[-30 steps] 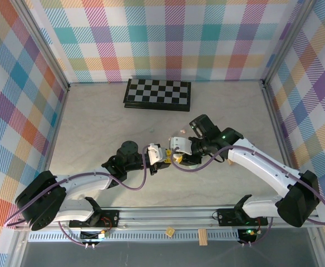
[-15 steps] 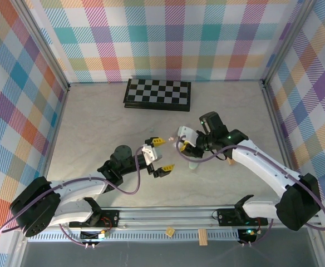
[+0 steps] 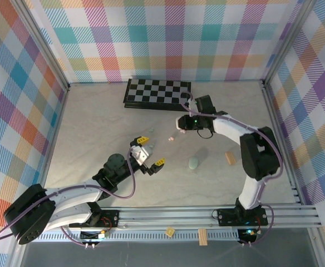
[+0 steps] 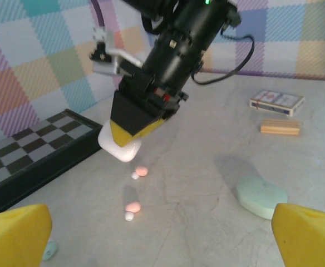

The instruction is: Insert wireless bluetooth earbuds into charging case

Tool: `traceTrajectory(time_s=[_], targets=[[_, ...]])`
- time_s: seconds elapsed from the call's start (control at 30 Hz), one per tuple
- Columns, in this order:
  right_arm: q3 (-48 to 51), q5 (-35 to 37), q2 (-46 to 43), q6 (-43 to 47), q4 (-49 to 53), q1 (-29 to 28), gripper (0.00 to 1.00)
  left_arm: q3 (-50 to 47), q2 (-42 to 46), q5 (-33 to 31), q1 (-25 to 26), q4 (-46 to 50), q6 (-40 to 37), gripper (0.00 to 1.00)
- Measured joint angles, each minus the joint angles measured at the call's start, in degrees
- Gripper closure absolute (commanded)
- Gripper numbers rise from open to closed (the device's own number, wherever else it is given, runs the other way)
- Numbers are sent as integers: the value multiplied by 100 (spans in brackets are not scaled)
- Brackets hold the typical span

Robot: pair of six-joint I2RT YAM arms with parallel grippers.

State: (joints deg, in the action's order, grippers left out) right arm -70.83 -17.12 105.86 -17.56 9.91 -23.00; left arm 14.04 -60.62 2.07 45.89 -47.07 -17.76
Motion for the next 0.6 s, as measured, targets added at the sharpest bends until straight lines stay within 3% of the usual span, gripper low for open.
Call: traceTrajectory(time_s=[0.3,0.6], targets=[[-1320,20,1567,-1106,28,57,72,-28,1174,-796,0,1231,553,0],[-1484,177,1770,-1172,70,175,46,708,1381,-1788,0,3257,1954,0]])
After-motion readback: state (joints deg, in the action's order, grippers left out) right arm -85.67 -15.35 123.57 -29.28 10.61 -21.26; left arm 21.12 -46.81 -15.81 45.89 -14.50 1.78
